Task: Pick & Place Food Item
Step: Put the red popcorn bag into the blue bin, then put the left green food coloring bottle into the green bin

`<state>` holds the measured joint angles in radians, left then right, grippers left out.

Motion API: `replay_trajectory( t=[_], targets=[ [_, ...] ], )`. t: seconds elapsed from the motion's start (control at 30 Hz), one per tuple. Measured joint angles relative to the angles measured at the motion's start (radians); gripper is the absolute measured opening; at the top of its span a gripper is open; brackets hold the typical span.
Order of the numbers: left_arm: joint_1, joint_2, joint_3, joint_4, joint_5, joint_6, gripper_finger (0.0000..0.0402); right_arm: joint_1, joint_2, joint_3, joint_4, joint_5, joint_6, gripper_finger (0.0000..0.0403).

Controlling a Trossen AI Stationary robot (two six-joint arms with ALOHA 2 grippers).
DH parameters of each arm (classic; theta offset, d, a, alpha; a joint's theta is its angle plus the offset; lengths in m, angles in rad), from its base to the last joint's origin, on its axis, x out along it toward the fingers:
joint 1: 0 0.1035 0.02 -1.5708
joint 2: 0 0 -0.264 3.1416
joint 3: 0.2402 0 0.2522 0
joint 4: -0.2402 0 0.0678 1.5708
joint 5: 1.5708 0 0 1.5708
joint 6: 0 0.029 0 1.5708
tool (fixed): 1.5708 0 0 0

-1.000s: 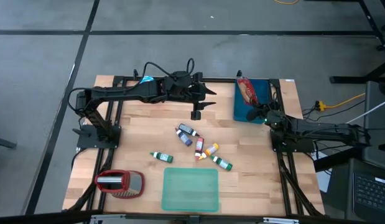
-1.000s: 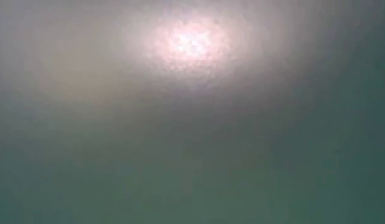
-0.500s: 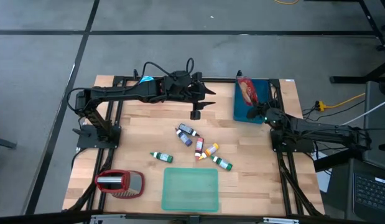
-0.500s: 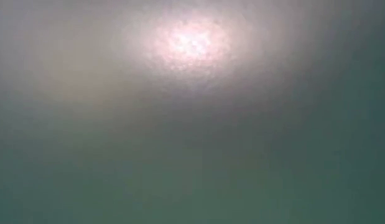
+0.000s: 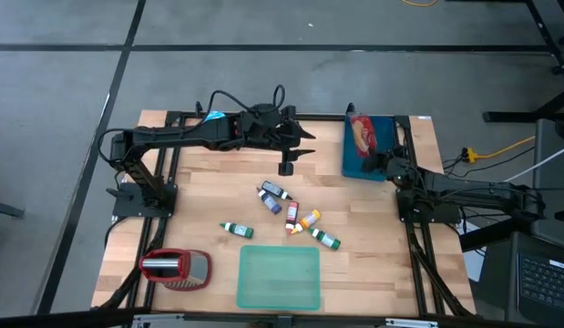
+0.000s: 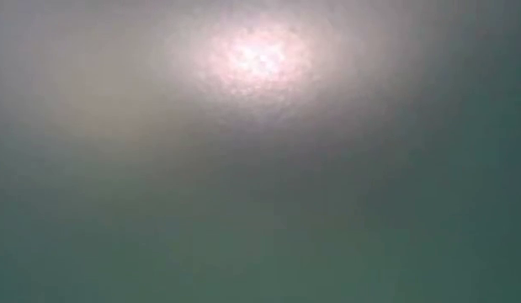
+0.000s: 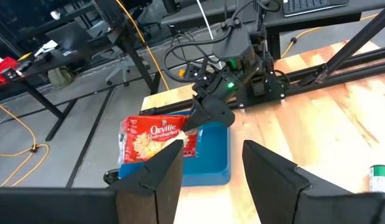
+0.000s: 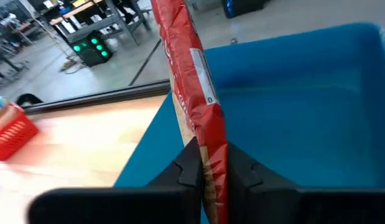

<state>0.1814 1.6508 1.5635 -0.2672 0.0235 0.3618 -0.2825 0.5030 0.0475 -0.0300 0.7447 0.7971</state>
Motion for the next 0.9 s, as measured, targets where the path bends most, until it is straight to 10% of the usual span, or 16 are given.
replay_trajectory(
  t=[0.57, 0.9],
  targets=[
    [0.02, 0.0, 0.0, 0.003, 0.026, -0.012, 0.0161, 0.003, -0.005, 0.002, 0.156, -0.077, -0.042, 0.0203],
    [-0.002, -0.045, 0.0, 0.284, 0.26, -0.106, 0.0161, 0.088, -0.005, 0.002, 0.678, -0.532, -0.46, 0.0212]
  ],
)
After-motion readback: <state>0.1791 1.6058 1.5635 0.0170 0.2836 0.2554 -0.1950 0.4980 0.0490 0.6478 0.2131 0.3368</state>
